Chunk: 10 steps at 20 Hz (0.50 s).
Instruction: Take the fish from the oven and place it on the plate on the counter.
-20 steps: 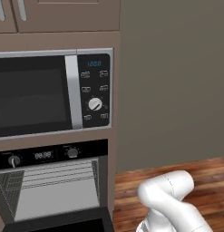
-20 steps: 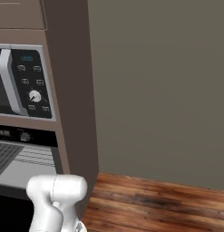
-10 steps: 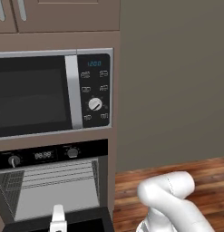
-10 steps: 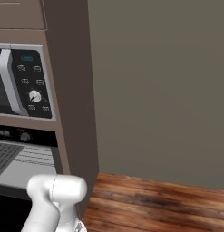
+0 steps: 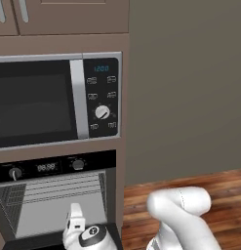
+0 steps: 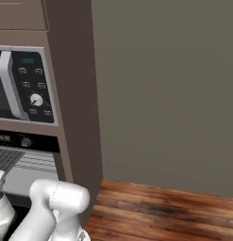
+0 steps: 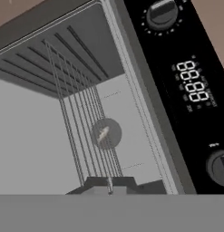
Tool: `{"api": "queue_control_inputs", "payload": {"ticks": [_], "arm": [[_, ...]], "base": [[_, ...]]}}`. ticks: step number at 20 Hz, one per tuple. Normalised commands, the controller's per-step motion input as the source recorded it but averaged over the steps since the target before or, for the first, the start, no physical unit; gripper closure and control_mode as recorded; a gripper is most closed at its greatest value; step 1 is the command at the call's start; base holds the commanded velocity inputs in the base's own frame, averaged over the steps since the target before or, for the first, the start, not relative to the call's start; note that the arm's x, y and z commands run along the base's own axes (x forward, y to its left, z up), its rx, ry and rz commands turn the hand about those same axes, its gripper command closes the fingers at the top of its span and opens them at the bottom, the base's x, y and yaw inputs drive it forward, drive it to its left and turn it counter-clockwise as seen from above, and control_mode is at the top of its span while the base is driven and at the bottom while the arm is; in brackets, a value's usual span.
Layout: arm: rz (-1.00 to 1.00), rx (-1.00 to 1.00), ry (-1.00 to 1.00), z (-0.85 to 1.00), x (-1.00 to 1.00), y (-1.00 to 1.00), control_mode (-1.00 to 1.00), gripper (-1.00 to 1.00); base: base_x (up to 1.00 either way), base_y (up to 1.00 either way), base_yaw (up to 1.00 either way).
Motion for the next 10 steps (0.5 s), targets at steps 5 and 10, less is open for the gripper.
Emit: {"api": "queue_control_inputs", "payload": {"ticks": [5, 10], "arm": [[-0.01, 0.05, -0.01, -0.58, 0.33, 0.18, -1.0, -1.0], [-0.09, 0.03, 0.0, -0.26, 0.45, 0.18, -1.0, -1.0]], "base": [[0.0, 0.0, 0.0], [0.0, 0.0, 0.0]]}}
